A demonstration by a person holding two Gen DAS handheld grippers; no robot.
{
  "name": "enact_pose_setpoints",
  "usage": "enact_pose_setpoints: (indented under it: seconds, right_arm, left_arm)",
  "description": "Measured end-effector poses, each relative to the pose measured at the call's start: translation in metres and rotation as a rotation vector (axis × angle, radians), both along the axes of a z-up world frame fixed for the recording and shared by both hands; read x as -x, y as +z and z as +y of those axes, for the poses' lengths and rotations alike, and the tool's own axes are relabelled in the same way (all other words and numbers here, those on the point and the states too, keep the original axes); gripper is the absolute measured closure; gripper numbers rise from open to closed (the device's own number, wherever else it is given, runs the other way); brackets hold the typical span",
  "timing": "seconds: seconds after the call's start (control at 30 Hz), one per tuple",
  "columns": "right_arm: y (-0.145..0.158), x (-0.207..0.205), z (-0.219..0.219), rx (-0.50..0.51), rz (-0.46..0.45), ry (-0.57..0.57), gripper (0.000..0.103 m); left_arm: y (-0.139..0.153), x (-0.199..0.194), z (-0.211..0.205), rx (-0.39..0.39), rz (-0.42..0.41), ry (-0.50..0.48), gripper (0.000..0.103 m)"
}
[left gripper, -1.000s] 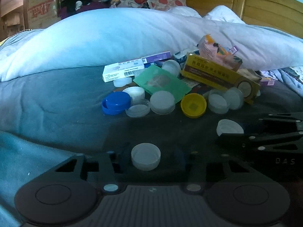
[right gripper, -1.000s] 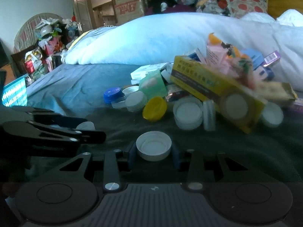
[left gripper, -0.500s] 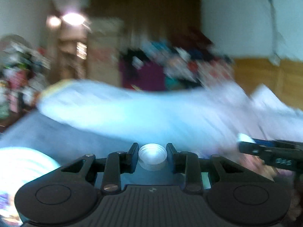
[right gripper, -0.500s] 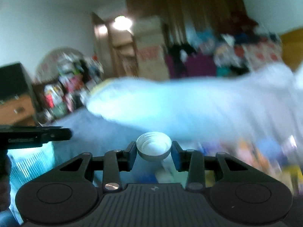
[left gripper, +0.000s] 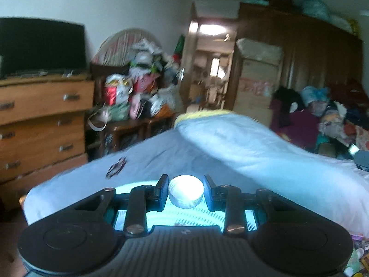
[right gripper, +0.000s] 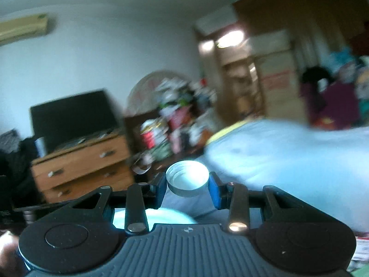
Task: Organize objects
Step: 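Carry both white caps over the teal basket, then open both tools, dropping the white caps into the basket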
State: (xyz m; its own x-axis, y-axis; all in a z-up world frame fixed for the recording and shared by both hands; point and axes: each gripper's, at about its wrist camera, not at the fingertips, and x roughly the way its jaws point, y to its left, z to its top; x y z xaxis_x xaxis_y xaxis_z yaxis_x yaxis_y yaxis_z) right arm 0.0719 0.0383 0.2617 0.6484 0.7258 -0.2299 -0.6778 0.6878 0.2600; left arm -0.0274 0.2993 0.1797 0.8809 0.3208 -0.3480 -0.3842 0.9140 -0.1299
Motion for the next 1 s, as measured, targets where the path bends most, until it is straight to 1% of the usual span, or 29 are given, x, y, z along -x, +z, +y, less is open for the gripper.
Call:
enact_pose_setpoints:
  seconds: [0.1, 0.2, 0.3, 0.4, 0.53, 0.87, 0.93, 0.97, 1.0]
  right_arm:
    - [-0.005, -0.004, 0.041, 0.055, 0.056, 0.061, 0.063]
    - [-0.014, -0.002, 0.073, 0.08, 0.11, 0.092, 0.063]
    - [-0.024, 0.008, 0.104, 0.122, 0.136, 0.129, 0.063]
    - [-0.032, 0.02, 0.124, 0.151, 0.146, 0.148, 0.063]
    - [-0.035, 0.024, 0.137, 0.167, 0.149, 0.153, 0.063]
    - [-0.046, 0.016, 0.146, 0.169, 0.164, 0.162, 0.063]
    - [-0.047, 0.016, 0.145, 0.164, 0.168, 0.16, 0.062]
    - [-0.047, 0.016, 0.144, 0.159, 0.168, 0.157, 0.062]
    - [-0.047, 0.016, 0.143, 0.155, 0.165, 0.156, 0.062]
  left_arm:
    - [-0.011, 0.012, 0.025, 0.033, 0.026, 0.008, 0.07]
    - [-0.024, 0.011, 0.047, 0.058, 0.084, 0.012, 0.07]
    - [-0.041, 0.004, 0.059, 0.082, 0.138, 0.01, 0.07]
    - [-0.059, -0.003, 0.062, 0.105, 0.165, -0.001, 0.07]
    - [-0.071, -0.008, 0.065, 0.121, 0.184, -0.014, 0.07]
    - [-0.075, -0.02, 0.066, 0.117, 0.199, -0.005, 0.069]
    - [-0.075, -0.02, 0.064, 0.111, 0.2, 0.006, 0.052]
    - [-0.075, -0.021, 0.064, 0.11, 0.201, 0.011, 0.032]
    - [-0.075, -0.02, 0.063, 0.106, 0.198, 0.02, 0.017]
